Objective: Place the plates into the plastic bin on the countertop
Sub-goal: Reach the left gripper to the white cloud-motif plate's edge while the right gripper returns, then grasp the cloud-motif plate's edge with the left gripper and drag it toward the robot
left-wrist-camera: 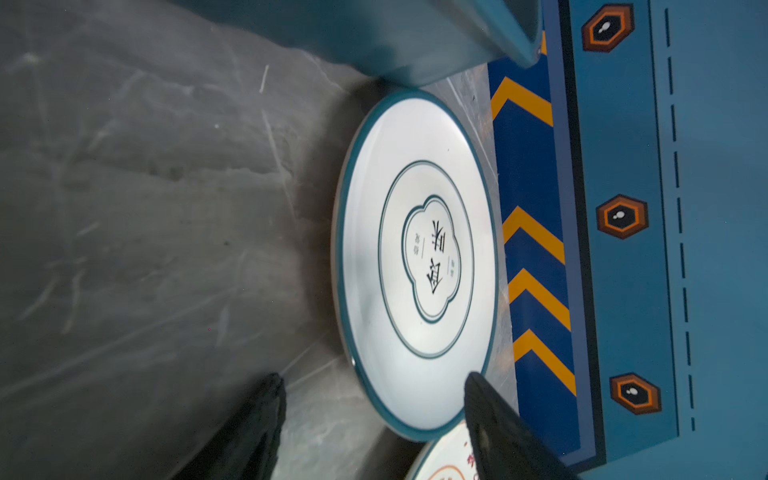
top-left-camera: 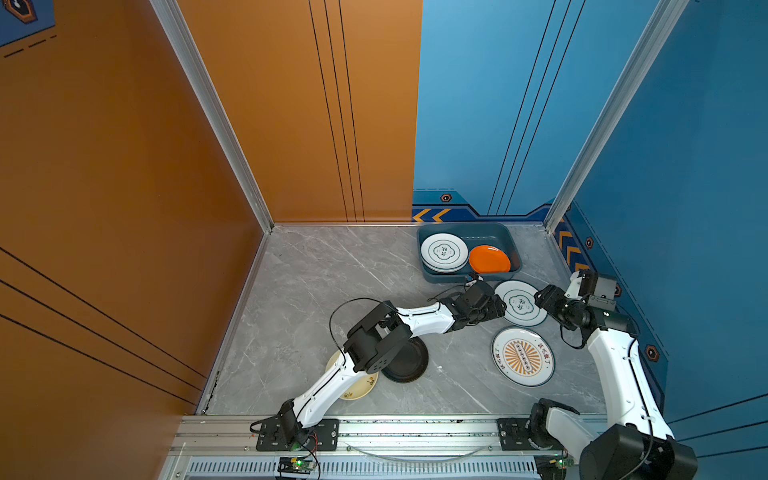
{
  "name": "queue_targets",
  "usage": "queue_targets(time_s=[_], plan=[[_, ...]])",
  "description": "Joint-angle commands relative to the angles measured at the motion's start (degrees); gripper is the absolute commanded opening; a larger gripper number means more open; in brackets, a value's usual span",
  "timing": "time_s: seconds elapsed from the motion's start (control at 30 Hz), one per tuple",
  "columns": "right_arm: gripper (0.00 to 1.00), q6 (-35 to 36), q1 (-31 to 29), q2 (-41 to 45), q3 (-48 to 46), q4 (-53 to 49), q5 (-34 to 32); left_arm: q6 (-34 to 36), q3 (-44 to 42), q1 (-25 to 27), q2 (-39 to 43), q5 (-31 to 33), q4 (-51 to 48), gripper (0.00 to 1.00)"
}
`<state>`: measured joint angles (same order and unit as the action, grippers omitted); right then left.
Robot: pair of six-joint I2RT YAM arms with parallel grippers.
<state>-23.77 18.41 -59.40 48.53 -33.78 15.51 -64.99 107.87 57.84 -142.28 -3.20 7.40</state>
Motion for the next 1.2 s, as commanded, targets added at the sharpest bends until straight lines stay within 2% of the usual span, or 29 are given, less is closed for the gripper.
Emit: queue_targets(time_s=[0.0, 0.17, 0.3, 0.63, 1.17], plan=[[0.67, 0.7, 0.6, 0.6, -0.8, 1.3, 1.1, -2.4, 1.7, 0.5, -4.3, 3.4, -6.2, 0.66], [0.67, 0.6, 0.8, 1.0, -0.9, 1.4, 1.5, -3.8, 1.7, 0.3, -6.3, 5.5, -6.5, 0.57], [0.67, 0.4, 0.9, 1.0, -1.0, 1.7, 1.8, -4.6, 1.9, 0.1, -8.0, 5.2, -5.0, 0.44], [0.67, 0.2, 0.9, 0.7, -1.1, 2.2, 2.5, -6.3, 2.7, -0.6, -11.0, 5.2, -2.7, 0.38], [0.67, 0.2, 1.0, 0.3, -1.2, 2.6, 3.1, -7.3, 1.6, -1.0, -12.5, 4.5, 0.6, 0.12]])
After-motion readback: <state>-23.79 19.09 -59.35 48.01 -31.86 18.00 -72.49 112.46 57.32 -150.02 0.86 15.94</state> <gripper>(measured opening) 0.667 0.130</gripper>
